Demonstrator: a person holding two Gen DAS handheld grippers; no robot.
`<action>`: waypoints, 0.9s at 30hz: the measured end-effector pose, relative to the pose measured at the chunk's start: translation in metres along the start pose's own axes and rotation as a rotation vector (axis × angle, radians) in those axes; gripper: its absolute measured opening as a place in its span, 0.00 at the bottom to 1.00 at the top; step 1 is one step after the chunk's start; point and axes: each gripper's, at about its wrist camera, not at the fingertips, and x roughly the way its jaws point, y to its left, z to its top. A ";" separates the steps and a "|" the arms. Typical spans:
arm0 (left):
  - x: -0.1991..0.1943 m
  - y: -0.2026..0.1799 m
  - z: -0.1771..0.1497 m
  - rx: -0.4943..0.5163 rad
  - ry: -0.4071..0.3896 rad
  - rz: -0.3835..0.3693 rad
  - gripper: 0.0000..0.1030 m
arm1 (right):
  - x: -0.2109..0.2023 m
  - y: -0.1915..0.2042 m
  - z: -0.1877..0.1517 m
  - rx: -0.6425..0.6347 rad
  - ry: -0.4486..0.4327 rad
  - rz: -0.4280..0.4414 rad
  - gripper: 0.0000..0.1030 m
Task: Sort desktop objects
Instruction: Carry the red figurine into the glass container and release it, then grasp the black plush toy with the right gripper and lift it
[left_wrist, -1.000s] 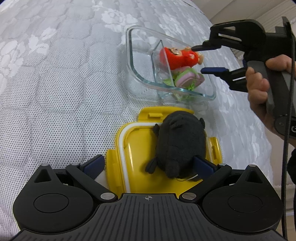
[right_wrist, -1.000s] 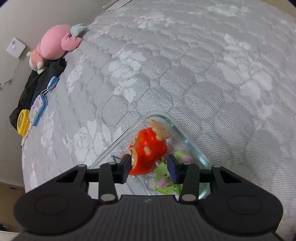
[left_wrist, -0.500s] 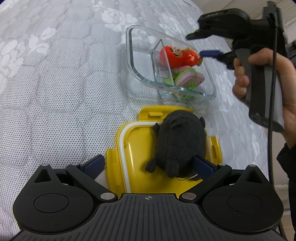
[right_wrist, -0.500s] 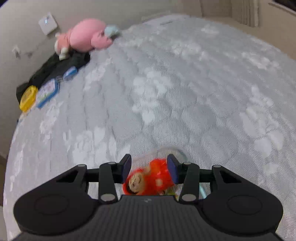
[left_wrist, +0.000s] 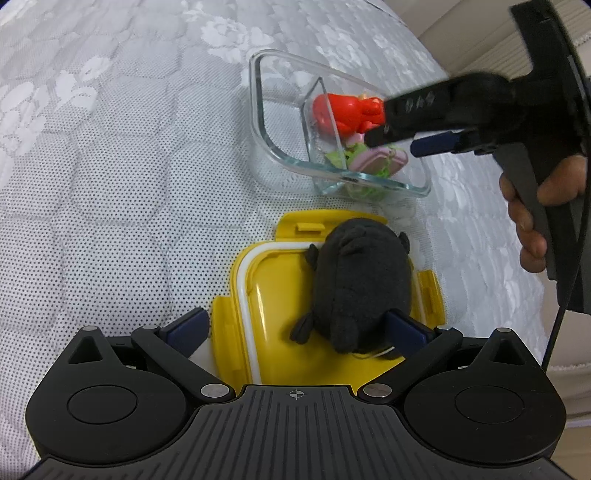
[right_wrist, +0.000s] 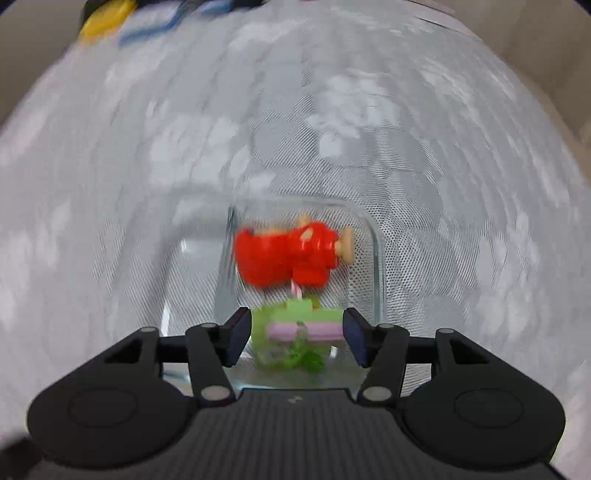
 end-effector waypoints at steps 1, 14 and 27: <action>0.000 0.000 0.000 0.000 0.000 0.000 1.00 | 0.005 0.004 0.000 -0.032 0.014 -0.012 0.62; -0.001 0.000 0.000 -0.001 -0.001 0.000 1.00 | -0.015 -0.006 -0.026 -0.025 -0.010 -0.002 0.11; -0.016 0.013 0.005 -0.039 -0.042 0.034 1.00 | -0.064 -0.010 -0.065 0.060 -0.039 0.178 0.48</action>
